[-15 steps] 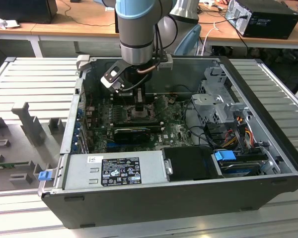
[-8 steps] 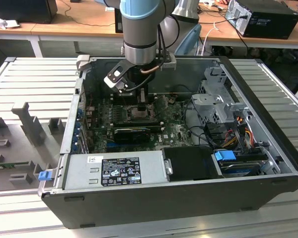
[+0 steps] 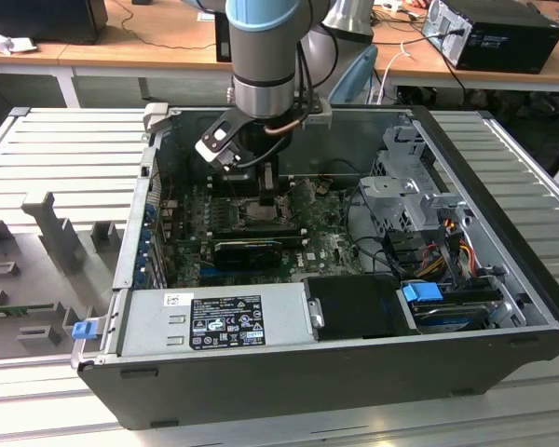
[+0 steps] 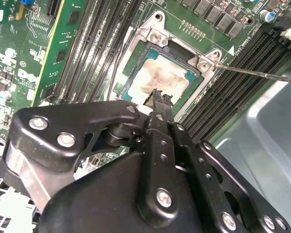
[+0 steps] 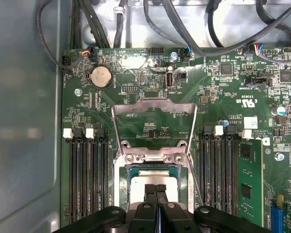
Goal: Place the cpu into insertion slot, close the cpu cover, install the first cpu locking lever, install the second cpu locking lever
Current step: 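Close the cpu cover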
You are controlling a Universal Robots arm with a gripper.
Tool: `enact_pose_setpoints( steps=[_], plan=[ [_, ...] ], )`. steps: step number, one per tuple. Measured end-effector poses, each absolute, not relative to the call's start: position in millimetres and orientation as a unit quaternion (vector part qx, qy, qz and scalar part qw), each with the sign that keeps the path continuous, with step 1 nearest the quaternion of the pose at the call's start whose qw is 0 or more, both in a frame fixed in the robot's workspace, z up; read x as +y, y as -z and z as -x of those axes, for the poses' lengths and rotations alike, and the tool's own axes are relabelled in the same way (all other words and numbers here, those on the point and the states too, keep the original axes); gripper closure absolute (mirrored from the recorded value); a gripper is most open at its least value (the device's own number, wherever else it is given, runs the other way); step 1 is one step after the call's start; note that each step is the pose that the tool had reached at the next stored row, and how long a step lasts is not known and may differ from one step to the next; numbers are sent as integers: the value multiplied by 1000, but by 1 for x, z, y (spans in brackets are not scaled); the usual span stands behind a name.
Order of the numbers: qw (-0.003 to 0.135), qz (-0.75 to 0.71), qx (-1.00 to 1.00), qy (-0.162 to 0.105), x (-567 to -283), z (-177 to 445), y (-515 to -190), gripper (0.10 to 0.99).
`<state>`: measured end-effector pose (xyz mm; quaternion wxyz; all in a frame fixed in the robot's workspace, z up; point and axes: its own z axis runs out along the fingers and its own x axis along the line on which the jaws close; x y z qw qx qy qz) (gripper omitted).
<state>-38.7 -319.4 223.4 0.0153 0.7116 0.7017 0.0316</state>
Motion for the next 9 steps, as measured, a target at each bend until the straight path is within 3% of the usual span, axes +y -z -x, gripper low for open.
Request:
enact_pose_setpoints(
  steps=[9],
  plan=[
    [15, -712, 702, -32, -319, 39, -226, 980]
  ],
)
